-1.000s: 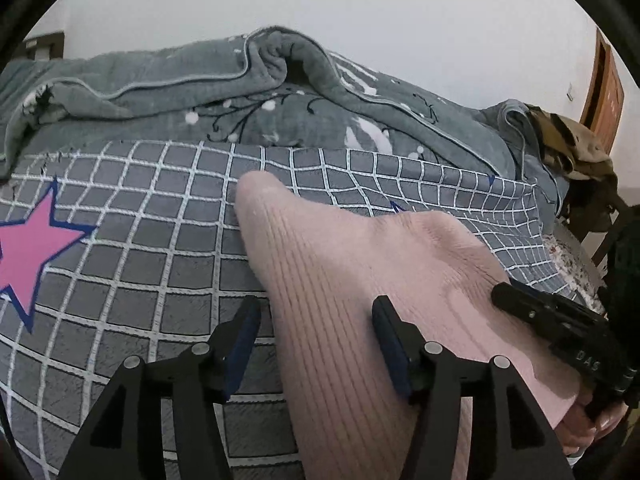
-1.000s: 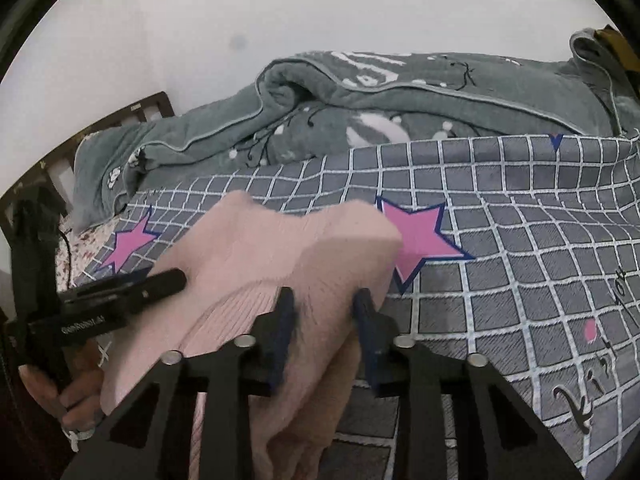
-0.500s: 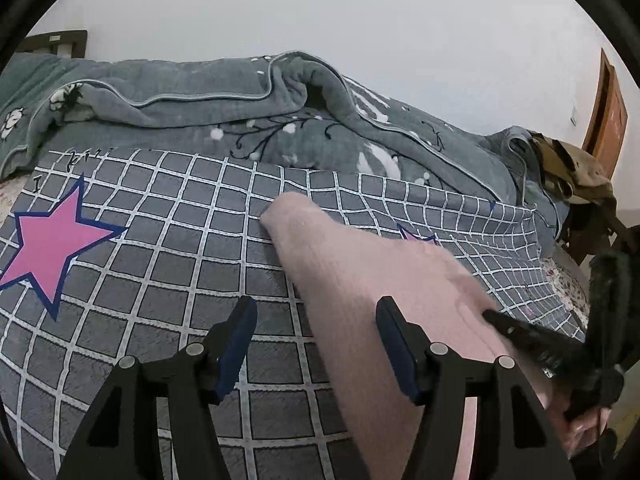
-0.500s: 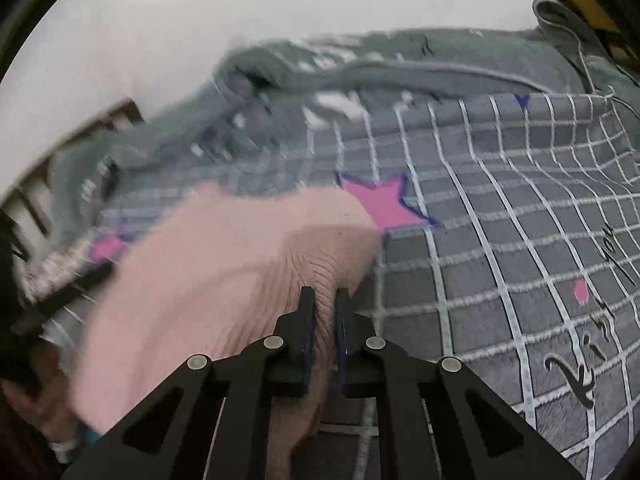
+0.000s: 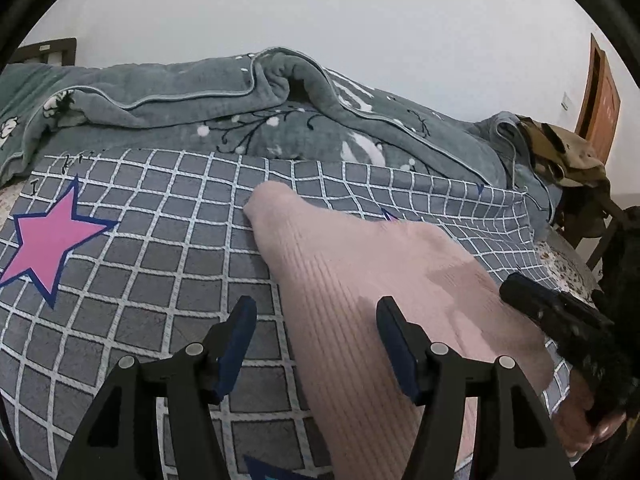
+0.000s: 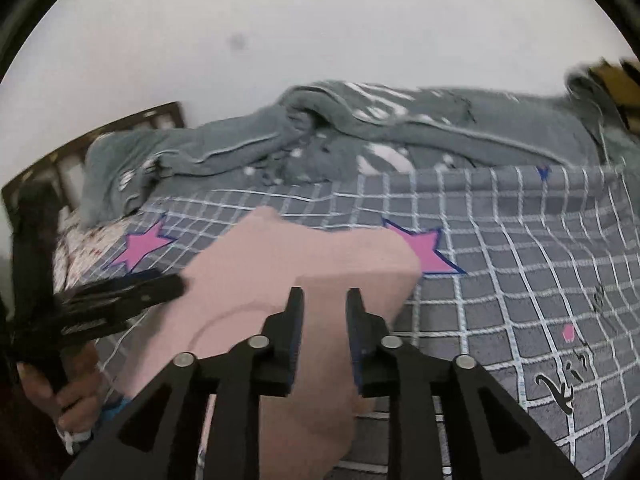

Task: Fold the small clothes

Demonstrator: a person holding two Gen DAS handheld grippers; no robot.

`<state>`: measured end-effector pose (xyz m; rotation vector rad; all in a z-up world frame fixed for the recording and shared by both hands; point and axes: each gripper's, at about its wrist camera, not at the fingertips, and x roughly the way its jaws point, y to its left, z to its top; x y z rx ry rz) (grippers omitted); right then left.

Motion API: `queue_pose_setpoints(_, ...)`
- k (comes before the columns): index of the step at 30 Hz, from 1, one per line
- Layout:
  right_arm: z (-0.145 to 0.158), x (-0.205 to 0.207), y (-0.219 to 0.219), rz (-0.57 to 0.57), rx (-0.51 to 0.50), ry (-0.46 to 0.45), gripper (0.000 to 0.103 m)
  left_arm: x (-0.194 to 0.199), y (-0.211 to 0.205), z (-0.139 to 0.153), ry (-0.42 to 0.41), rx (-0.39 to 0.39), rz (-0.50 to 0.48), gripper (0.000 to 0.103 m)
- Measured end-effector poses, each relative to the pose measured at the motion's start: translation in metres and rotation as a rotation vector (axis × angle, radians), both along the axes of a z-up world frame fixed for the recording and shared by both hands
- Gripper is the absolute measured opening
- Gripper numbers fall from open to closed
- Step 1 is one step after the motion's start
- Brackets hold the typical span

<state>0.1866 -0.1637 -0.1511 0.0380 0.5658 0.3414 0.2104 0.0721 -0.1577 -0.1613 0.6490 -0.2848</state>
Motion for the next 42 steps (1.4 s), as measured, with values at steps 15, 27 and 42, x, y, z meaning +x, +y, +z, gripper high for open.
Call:
queue_pose_setpoints(15,-0.030,-0.007,0.016,-0.038,-0.129,0.071,0.029,-0.014,-0.004,-0.005,0.004,0.054,0.017,0.064)
queue_pose_setpoints(27,-0.029,-0.026,0.014,-0.041,-0.138,0.095,0.029,-0.038,-0.012,-0.011,0.002,0.102,0.012,0.067)
queue_pose_setpoints(42,-0.020,-0.030,0.009,-0.034,-0.091,0.105,0.029,-0.050,-0.015,-0.015,-0.012,0.145,-0.011,0.067)
